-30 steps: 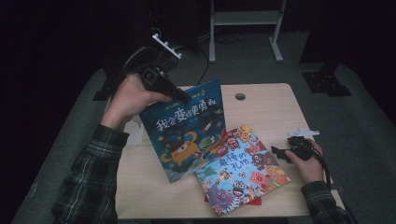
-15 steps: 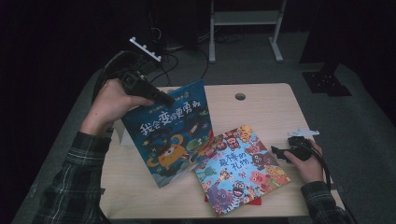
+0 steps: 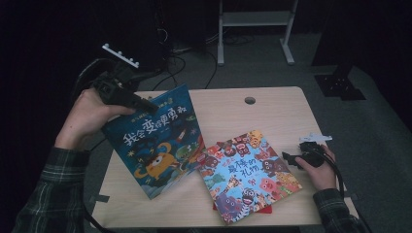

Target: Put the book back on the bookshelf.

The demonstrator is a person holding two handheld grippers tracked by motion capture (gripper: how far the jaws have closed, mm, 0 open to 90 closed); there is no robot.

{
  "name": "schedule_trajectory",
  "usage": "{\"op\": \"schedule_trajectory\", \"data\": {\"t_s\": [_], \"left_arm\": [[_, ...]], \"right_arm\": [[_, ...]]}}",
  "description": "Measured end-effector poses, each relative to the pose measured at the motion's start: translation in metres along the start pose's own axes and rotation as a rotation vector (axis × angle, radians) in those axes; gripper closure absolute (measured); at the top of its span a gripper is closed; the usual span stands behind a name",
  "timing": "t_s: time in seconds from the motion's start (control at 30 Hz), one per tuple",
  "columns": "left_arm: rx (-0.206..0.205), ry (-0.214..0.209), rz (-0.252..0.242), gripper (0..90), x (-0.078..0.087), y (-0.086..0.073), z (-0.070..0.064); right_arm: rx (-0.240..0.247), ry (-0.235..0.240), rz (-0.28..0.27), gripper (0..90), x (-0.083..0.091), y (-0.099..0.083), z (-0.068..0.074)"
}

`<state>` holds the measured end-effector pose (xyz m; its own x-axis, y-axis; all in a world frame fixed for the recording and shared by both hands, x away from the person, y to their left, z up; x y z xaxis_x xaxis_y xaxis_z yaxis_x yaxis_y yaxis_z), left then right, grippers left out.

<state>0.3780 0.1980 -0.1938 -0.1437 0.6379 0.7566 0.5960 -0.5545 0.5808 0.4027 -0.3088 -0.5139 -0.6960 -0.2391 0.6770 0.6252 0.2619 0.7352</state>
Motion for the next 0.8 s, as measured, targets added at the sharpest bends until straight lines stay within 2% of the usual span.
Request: {"op": "schedule_trajectory", "data": {"t_s": [0.47,0.8], "left_arm": [[0.072,0.063,-0.030,82.8,0.032,-0.036,0.019],[0.148,0.116,-0.065,82.8,0.058,-0.068,0.035]], "right_arm": [[-0.003,-0.002,0.000,13.2,0.000,0.000,0.000],[-0.007,-0.007,0.000,13.2,0.000,0.000,-0.001]]}}
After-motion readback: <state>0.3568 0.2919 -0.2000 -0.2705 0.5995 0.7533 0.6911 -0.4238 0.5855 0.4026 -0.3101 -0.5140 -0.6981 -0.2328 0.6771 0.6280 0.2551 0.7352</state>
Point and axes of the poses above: each handheld gripper's, and its own axes: x roughly backward along the jaws, y roughly out of its top, z roughly to its left, the point moved 4 cm from there along -x, roughly forward along the jaws, and after that the axes turned 4 degrees about -y, right-handed, at the moved point
